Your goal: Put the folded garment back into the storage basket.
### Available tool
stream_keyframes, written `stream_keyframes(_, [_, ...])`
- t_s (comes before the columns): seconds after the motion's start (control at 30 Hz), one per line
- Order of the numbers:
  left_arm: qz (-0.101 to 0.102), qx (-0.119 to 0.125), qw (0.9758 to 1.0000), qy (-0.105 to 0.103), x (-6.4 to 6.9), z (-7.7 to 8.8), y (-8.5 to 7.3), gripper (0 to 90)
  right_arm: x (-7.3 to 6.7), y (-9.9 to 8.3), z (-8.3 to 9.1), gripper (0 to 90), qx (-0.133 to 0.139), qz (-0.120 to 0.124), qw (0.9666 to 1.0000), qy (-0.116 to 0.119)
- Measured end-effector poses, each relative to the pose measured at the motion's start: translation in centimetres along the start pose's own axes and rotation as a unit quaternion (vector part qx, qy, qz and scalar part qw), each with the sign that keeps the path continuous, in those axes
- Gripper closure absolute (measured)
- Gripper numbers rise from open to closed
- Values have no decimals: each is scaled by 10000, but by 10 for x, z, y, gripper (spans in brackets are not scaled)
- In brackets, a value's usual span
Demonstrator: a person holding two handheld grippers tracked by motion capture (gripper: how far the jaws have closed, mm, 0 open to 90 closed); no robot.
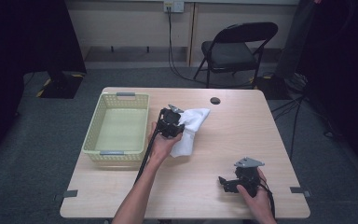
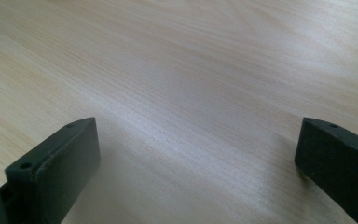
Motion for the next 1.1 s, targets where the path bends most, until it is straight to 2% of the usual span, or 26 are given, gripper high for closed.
stream_keyframes(0.2, [61,17,9999,-81,-4,6,2,775,0,0,0,0,0,1,10000,0])
stream_keyframes(0.3, [37,-31,10000,-39,-5,8,1,776,0,0,0,0,0,1,10000,0])
stream_keyframes(0.67, [9,88,10000,-17,-11,26,11,775,0,0,0,0,0,0,10000,1])
stream_keyframes(1.1, [152,172,9997,81,-26,40,16,775,0,0,0,0,-1,-1,10000,1])
Point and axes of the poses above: each handheld gripper's, and its own axes: z roughly backward along the jaws, y roughly out of its top, x roughly to its right, the point moved 1 cm from there along -z, roughly forward along the jaws, and after that the axes turned 11 degrees about z, right-handed, at the moved point
